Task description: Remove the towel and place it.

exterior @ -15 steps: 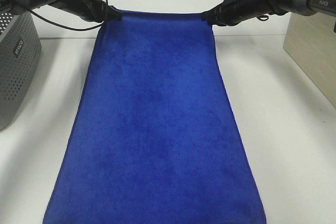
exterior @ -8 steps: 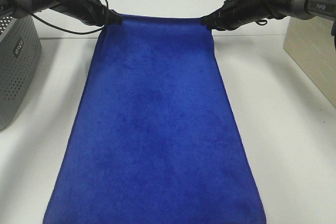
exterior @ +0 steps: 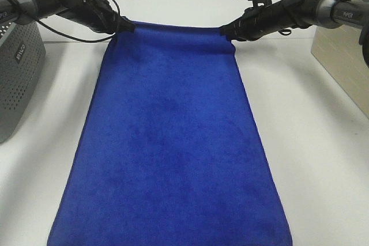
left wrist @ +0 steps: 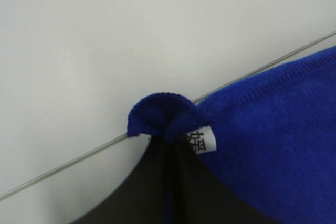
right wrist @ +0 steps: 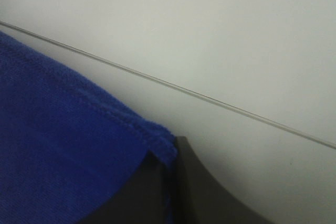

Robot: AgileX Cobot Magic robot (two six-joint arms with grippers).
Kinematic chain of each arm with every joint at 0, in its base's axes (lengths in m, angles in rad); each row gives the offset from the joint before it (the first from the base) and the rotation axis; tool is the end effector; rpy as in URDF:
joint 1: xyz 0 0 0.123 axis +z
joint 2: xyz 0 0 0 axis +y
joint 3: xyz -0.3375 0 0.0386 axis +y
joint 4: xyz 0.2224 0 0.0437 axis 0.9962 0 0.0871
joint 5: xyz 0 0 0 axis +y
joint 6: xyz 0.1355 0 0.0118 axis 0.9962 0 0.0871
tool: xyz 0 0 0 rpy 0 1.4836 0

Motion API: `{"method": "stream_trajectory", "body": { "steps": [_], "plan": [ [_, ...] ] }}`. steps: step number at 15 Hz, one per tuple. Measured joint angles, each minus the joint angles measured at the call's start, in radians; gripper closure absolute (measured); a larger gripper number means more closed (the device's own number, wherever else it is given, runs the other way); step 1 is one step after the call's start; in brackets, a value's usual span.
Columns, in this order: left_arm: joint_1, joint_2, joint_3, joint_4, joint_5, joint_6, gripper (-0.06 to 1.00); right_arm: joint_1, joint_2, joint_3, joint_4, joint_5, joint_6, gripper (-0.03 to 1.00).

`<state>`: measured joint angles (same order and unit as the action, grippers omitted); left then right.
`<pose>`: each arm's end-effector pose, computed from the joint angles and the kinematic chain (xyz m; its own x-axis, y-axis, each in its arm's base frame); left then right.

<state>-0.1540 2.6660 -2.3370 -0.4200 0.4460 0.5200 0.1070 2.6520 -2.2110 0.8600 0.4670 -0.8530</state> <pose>0.6372 -0.1231 0.1313 -0.5556 0.2223 -0.8012 0.3683 0.9297 0.0025 0.6272 0.1141 0.1127 -0.5999 -0.1111 -0.7923 -0.3960 0.9017 0.1734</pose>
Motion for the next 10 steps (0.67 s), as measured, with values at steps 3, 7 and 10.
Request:
{"method": "stream_trajectory", "body": {
  "steps": [3,7,10],
  "plan": [
    [0.0,0.0,0.0,0.004,-0.026,0.0,0.92,0.0,0.0,0.0,0.0,-0.012,0.0,0.84],
    [0.0,0.0,0.0,0.017,-0.05,0.001,0.71,0.0,0.0,0.0,0.005,-0.051,0.0,0.5],
    [0.0,0.0,0.0,0.017,-0.052,0.001,0.49,0.0,0.0,0.0,0.011,-0.043,0.0,0.38]
  ]
}}
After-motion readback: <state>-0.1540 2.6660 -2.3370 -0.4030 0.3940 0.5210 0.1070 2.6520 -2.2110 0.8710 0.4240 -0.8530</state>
